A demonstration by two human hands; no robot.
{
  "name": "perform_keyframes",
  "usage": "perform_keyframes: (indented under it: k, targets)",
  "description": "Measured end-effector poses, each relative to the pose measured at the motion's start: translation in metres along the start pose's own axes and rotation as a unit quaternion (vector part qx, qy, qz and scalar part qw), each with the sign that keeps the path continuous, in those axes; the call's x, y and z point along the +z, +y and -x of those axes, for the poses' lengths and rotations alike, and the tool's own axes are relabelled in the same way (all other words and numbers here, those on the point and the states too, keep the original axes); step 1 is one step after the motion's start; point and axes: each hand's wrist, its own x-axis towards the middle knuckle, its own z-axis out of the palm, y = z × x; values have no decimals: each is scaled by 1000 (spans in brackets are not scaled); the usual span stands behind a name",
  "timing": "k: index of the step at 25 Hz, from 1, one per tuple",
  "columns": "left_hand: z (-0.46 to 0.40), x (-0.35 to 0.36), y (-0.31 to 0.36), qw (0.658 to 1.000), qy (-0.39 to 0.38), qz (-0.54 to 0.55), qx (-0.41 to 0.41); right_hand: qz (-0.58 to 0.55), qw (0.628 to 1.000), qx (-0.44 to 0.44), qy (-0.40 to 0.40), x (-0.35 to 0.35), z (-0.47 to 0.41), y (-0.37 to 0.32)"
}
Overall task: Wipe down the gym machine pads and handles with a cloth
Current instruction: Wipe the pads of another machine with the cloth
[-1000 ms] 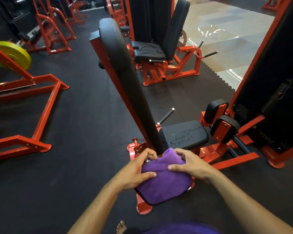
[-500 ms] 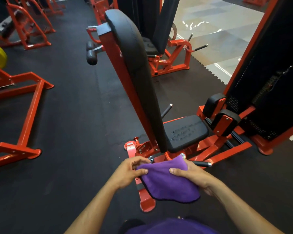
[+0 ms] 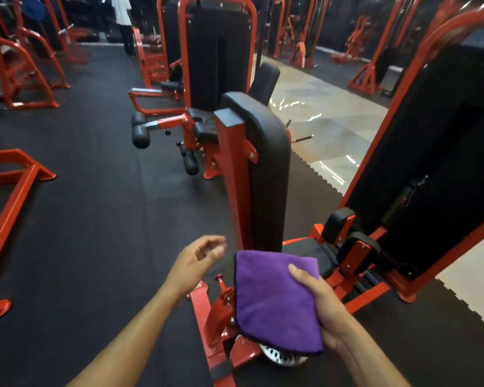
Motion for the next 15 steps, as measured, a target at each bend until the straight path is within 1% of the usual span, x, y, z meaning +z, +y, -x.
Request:
perform_keyframes:
  k: [1,3,4,6,8,9,10,11,12,13,14,15]
  targets:
    - [-15,-6,14,997,54,-24,49,-37,999,-30,10,11,3,-14]
    - [-45,-16,55,975,134,-98,145,-90,987,-127,44,30,10,-47]
    - [-59,-16,78,963,150,-131,179,-98,973,-193,77,37,13,-66]
    - [-88,-13,116,942,159,-169,241,-83,929,-328,148,49,12,-103]
    - [-116,-8,141,932,164,-167,276,14,887,-412,208,62,2,-141]
    - [-130,-4,147,932,167,-152,283,84,864,-444,220,68,-6,-159]
    - [-141,2,150,933,171,-133,288,169,839,-475,204,76,-18,-177]
    - [-149,9,149,931,181,-112,298,276,806,-497,168,85,-31,-192]
    - [-156,17,147,925,194,-88,314,390,766,-498,116,95,-45,-203]
    - [-160,25,143,919,207,-64,330,489,723,-484,67,102,-63,-211]
    - [-162,33,140,912,220,-39,343,555,688,-466,35,108,-77,-220]
    - [-166,40,137,905,236,-15,354,592,671,-446,21,114,-89,-230]
